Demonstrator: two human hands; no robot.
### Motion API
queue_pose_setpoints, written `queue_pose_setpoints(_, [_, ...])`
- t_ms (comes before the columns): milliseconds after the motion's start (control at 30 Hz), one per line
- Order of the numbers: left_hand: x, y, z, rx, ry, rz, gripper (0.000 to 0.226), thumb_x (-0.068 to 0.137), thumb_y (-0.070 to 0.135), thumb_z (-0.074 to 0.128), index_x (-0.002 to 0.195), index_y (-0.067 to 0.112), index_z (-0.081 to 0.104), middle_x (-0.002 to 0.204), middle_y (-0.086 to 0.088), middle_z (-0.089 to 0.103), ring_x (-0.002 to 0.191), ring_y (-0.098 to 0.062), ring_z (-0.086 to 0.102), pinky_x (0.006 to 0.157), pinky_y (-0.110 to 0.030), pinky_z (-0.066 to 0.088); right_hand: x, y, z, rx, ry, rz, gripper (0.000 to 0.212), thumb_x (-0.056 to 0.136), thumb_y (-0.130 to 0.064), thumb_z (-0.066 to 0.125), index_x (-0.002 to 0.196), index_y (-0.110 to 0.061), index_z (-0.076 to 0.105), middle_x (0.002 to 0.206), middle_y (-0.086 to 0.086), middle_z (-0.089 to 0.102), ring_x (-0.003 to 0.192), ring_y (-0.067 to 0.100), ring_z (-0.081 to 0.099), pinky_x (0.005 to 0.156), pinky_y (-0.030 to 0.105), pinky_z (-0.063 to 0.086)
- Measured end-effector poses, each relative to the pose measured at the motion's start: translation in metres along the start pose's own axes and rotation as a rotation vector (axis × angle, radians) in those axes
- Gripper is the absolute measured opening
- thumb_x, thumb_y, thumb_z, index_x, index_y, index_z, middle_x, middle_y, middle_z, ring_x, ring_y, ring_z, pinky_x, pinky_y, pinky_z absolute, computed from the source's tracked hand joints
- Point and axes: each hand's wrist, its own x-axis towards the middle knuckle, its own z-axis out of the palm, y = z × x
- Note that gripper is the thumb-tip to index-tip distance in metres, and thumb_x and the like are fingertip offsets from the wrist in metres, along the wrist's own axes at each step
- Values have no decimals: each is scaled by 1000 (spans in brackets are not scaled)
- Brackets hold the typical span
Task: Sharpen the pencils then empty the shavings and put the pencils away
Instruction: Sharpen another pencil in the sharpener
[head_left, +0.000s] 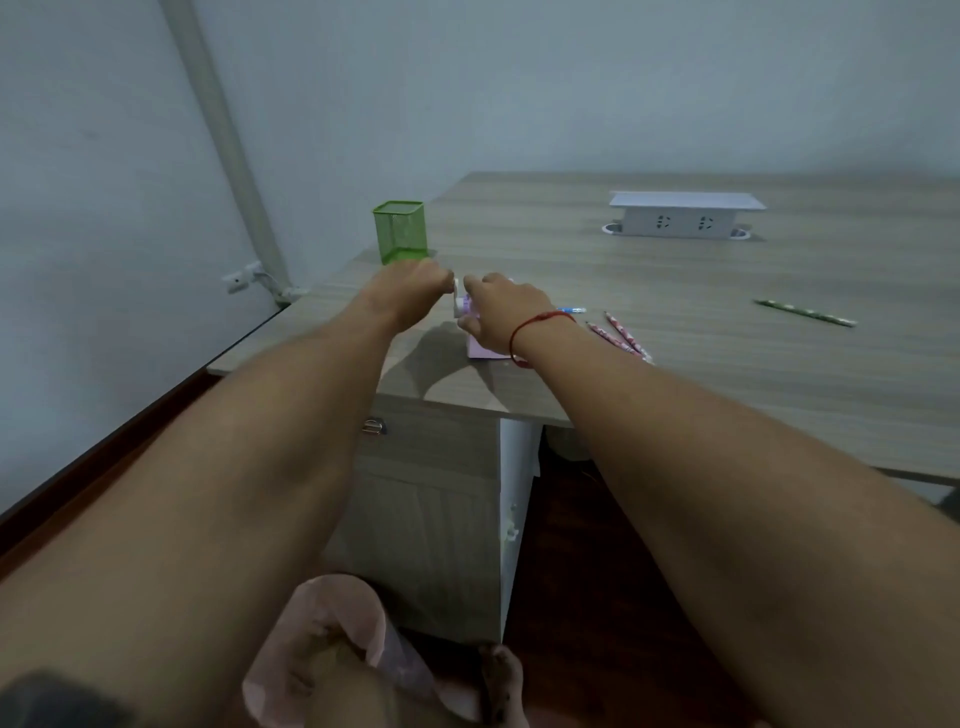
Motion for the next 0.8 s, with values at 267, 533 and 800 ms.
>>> queue_pose_setpoints(267, [-11, -2, 3, -10, 175, -7, 23, 91, -4, 46, 107, -2, 62, 98, -26, 66, 90, -40, 67, 72, -45, 55, 10, -14, -2, -52, -54, 78, 39, 100, -27, 39, 135, -14, 46, 132, 13, 51, 119, 33, 52, 97, 43, 46])
queue_pose_setpoints(533, [-24, 5, -4, -39, 212, -17, 19, 92, 0, 50, 105, -2, 64, 96, -25, 68, 86, -40, 67, 69, -46, 56, 10, -17, 0, -51, -58, 112, 38, 97, -26, 44, 133, -14, 47, 132, 13, 49, 121, 35, 51, 98, 46, 45])
queue_pose_setpoints(800, [-59, 26, -2, -136, 129, -4, 19, 98, 12, 43, 106, 7, 59, 87, -17, 65, 71, -30, 57, 61, -35, 37, 9, -18, -4, -74, -83, 94, 41, 92, -25, 55, 130, -12, 49, 134, 16, 49, 123, 37, 50, 98, 42, 43])
